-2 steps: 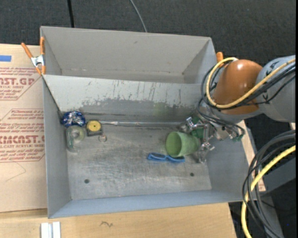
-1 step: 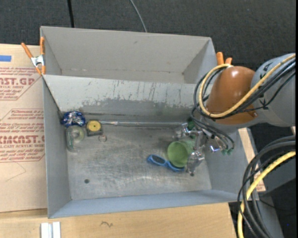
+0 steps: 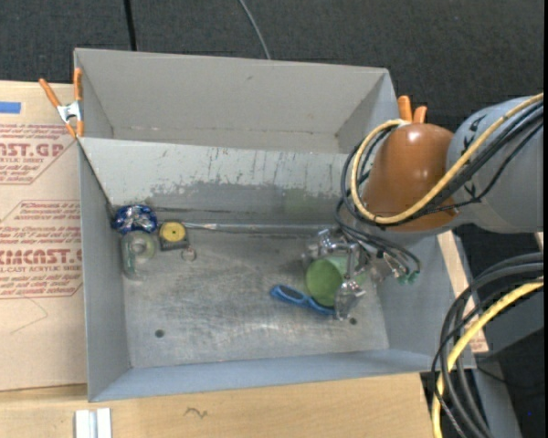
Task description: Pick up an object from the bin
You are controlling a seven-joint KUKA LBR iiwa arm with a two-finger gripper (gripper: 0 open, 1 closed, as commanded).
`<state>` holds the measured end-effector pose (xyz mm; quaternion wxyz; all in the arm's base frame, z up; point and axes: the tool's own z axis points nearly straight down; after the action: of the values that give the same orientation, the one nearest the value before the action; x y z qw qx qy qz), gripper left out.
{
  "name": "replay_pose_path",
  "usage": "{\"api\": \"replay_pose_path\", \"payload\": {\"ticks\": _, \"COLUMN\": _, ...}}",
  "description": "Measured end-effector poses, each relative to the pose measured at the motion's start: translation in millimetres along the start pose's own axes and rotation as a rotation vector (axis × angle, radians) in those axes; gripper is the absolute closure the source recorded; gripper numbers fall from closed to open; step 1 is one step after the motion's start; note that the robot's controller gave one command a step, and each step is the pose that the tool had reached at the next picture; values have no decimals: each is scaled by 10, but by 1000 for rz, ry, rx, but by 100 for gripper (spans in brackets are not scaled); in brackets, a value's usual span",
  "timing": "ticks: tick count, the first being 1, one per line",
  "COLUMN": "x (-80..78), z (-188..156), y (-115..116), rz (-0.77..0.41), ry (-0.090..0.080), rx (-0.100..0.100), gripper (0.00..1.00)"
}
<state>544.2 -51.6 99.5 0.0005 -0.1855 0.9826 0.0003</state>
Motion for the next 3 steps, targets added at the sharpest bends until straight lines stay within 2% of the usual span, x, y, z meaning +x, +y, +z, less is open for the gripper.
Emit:
{"api": "replay_pose_path", "payload": {"ticks": 1, "x": -70, "z": 280, "y": 147, "rz": 228, "ry": -3, "rx": 1, "gripper": 0}}
{"api": "replay_pose_path", "payload": {"ticks": 2, "x": -78, "z": 273, "y": 148, "rz": 227, "ry": -1, "rx": 1, "gripper": 0}}
{"api": "replay_pose_path", "payload": {"ticks": 3, "x": -79, "z": 267, "y": 148, "rz": 227, "ry": 0, "rx": 1, "gripper": 100}}
